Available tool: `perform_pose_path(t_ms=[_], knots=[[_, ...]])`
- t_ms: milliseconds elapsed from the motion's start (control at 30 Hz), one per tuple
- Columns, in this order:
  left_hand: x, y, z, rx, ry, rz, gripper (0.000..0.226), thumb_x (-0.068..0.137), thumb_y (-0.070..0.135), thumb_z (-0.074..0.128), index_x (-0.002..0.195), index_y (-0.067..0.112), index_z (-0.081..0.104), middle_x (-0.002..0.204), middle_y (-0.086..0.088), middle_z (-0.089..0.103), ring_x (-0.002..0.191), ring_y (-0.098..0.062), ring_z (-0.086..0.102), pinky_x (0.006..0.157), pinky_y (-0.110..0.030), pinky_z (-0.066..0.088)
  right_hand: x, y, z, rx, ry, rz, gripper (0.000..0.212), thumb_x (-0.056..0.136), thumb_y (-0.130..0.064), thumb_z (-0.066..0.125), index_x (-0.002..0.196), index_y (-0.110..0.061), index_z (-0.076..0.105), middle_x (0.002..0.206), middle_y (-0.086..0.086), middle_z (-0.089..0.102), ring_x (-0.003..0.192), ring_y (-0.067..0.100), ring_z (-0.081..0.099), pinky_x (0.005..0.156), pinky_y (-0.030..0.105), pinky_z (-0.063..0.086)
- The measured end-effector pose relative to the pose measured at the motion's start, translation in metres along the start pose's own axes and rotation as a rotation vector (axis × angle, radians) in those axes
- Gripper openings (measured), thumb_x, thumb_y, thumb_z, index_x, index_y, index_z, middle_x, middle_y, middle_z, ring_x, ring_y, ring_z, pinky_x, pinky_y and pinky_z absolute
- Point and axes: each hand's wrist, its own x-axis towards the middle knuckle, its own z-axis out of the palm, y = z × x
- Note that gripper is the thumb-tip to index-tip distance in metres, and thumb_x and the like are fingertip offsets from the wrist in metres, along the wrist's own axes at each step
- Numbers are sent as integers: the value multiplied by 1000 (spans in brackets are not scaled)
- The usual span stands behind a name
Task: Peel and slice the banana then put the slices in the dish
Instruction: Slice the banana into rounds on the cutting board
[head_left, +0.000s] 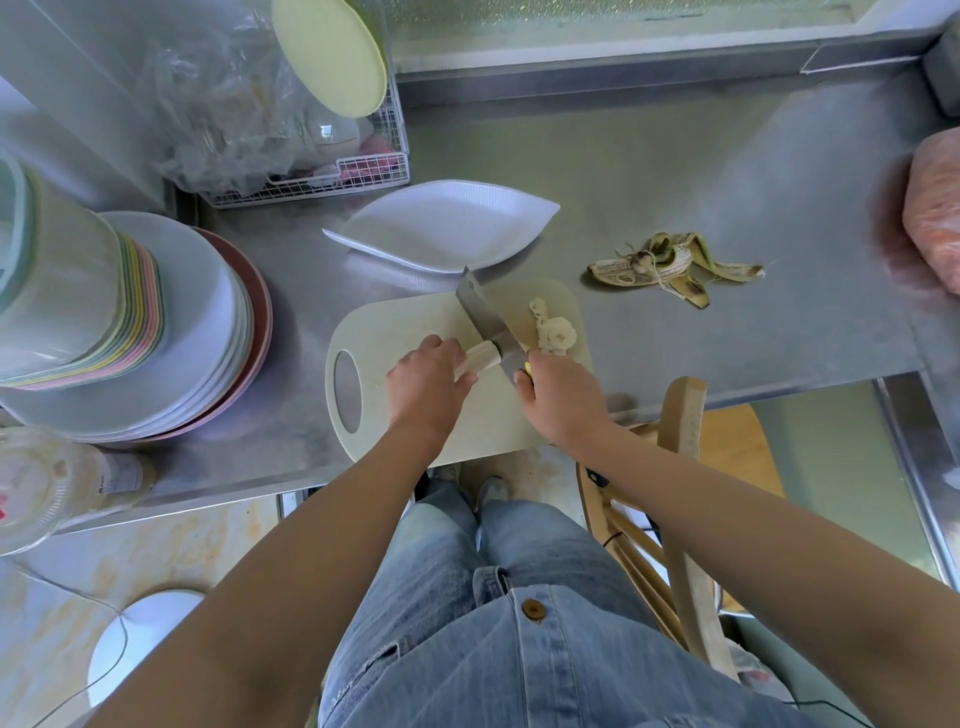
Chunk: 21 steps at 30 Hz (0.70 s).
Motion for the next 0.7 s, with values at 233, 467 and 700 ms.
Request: perform_pose_path(t_ms=[233, 467, 700], knots=[[0, -1, 0, 2, 8, 4, 27, 90, 38, 62, 112, 22, 63, 105, 1, 60, 88, -25, 60, 70, -30, 43, 0, 3, -2, 2, 40, -11, 25, 99, -29, 40, 91, -9, 53, 72, 1, 47, 68, 20, 54, 58, 29, 36], [0, 0, -1, -6, 4, 4, 28, 90, 37, 61, 113, 22, 63, 106, 0, 60, 89, -26, 60, 68, -28, 40, -5, 8, -14, -4, 77, -41, 24, 98, -30, 42, 86, -11, 50, 69, 2, 47, 64, 20, 50, 57, 30, 36], [0, 1, -1, -5, 6, 2, 28, 90, 37, 62, 113, 22, 63, 106, 0, 60, 89, -25, 60, 69, -28, 39, -6, 8, -15, 11, 45, -41, 23, 98, -29, 41, 89, -10, 50, 72, 2, 47, 66, 19, 50, 59, 30, 37]])
